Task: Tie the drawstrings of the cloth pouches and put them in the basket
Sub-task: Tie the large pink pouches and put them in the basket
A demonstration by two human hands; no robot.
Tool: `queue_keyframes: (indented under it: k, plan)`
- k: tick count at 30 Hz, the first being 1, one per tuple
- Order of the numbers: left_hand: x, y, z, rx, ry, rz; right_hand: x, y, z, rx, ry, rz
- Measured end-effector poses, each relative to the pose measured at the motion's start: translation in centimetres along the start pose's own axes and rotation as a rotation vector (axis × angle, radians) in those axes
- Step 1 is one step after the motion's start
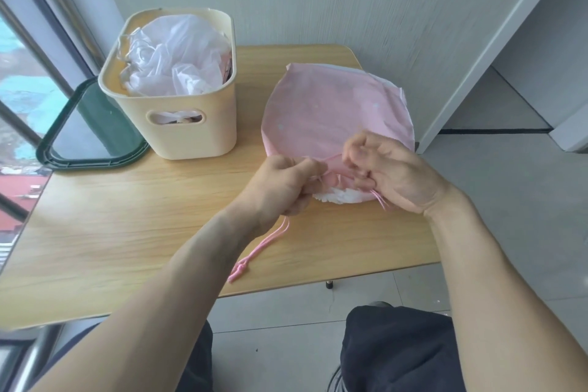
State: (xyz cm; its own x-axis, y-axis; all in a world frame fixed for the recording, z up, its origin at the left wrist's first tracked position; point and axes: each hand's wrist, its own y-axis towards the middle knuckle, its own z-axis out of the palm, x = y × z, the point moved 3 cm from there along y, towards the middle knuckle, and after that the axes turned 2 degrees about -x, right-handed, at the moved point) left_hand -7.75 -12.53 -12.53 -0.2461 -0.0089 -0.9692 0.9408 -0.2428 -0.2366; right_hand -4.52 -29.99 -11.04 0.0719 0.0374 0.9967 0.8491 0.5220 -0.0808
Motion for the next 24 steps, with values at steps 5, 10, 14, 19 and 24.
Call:
queue_keyframes:
  k: [5,10,14,19,24]
  plan:
    - [-0.2,-0.1,-0.1,-0.005,0.006,0.026,-0.8,-0.1,0.6,0.041,-0.301,-0.028]
    - [-0.3,-0.3,0.2,-0.063,0.071,0.065,-0.6,0.2,1.8,-0.049,-0.364,-0.168]
    - [-0.5,-0.5,0.7,-0.06,0.15,0.076,-0.1,-0.4,1.5,-0.149,-0.439,-0.278]
    - [-0.7,-0.5,0.7,0.006,0.195,0.056,0.0,-0.7,1.2,-0.175,-0.491,-0.3]
    - [-0.7,-0.6,0.8,-0.011,0.171,0.066,-0.2,-0.6,1.2,-0.241,-0.509,-0.31]
